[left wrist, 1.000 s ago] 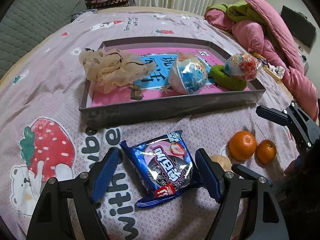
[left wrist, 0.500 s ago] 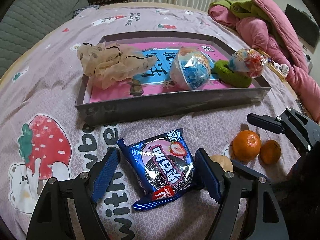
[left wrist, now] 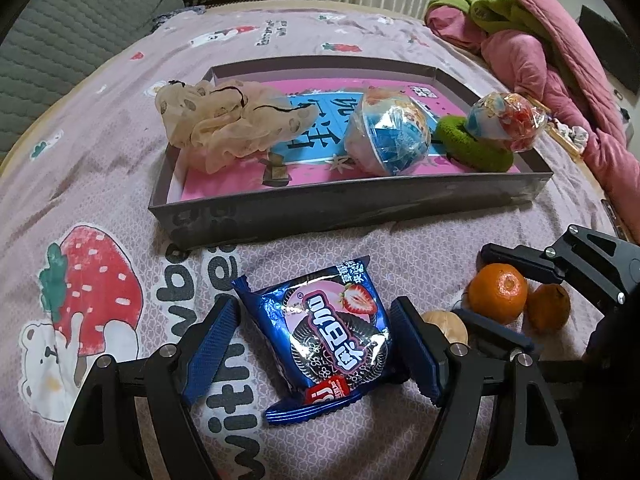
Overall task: Organize objects
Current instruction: 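Grasp the blue cookie packet with left tool while right tool grasps an orange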
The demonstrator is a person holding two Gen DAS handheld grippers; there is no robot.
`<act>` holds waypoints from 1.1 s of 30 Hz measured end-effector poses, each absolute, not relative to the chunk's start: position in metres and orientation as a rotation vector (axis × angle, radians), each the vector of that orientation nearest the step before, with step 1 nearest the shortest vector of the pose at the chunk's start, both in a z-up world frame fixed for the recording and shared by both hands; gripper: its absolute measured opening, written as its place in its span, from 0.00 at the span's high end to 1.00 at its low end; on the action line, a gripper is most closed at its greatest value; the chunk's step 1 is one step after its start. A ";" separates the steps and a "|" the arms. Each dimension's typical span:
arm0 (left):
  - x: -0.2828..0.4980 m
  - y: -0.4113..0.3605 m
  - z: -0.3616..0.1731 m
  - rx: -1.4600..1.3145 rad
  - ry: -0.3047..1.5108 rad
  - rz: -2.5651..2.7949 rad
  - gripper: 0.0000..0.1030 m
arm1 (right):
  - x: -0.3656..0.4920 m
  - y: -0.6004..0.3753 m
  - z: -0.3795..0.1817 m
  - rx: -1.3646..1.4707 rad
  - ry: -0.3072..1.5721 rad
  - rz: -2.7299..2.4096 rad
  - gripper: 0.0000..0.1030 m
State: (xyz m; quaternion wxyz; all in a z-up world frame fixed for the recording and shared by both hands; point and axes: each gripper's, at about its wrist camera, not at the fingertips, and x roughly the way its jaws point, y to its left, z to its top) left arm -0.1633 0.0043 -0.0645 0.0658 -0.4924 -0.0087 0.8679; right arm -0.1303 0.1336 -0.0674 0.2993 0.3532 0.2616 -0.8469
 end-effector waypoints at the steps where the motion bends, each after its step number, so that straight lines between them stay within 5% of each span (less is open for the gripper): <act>1: -0.164 0.003 -0.065 -1.491 -0.039 2.613 0.22 | -0.131 0.134 -0.067 0.942 0.694 -2.250 0.61; 9: -0.165 0.002 -0.065 -1.522 -0.067 2.609 0.23 | -0.134 0.134 -0.064 0.956 0.678 -2.251 0.62; 24: -0.163 0.000 -0.059 -1.499 -0.092 2.591 0.42 | -0.137 0.136 -0.057 0.906 0.661 -2.296 0.62; 33: -0.163 -0.002 -0.056 -1.493 -0.058 2.580 0.45 | -0.138 0.140 -0.051 0.877 0.620 -2.323 0.62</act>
